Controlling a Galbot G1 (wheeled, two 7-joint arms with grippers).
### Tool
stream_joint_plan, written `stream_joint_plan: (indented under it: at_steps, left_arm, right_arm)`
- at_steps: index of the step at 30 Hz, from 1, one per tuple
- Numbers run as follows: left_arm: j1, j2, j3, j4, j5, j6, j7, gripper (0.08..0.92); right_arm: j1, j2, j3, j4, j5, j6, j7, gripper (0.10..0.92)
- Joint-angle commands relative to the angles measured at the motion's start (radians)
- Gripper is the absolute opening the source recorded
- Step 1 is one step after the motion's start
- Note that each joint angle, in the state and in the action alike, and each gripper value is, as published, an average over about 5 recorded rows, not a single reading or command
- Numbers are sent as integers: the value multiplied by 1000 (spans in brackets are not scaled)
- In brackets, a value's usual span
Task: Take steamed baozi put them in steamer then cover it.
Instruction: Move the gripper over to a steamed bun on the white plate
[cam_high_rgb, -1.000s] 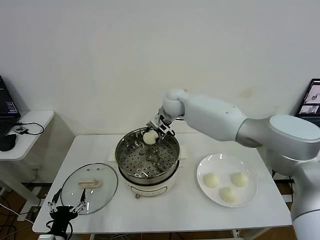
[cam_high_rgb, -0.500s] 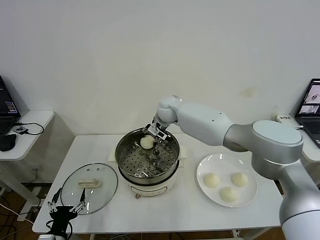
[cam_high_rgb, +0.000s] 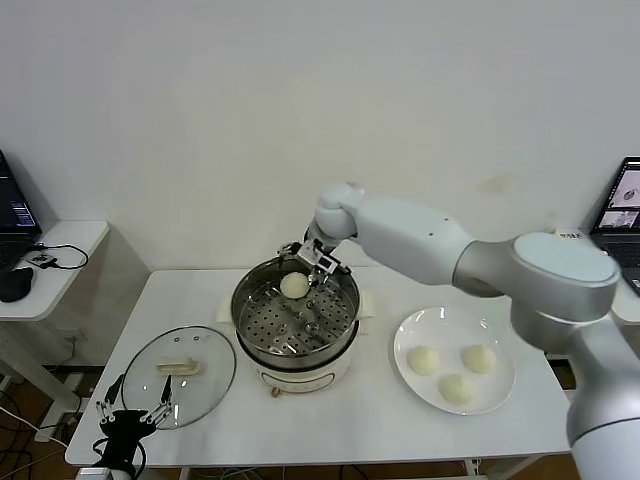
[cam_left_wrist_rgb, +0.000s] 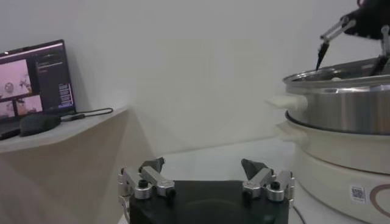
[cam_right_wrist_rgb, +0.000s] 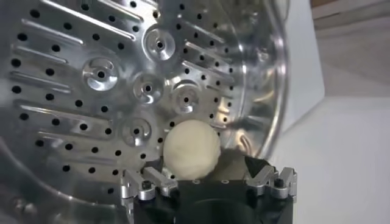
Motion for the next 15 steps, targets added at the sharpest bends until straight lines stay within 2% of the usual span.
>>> stream_joint_plan:
  at_steps: [1, 10, 15]
  left_arm:
    - [0, 7, 0, 1, -1, 0, 1, 823]
    - [-14, 38, -5, -1, -9, 4, 4, 823]
    - [-20, 48, -5, -1, -9, 9, 6, 823]
  right_arm:
    - [117, -185, -9, 254, 205, -277, -58, 823]
    - [144, -568, -20, 530, 387, -639, 12, 823]
    - [82, -745, -29, 626, 367, -683, 29, 823]
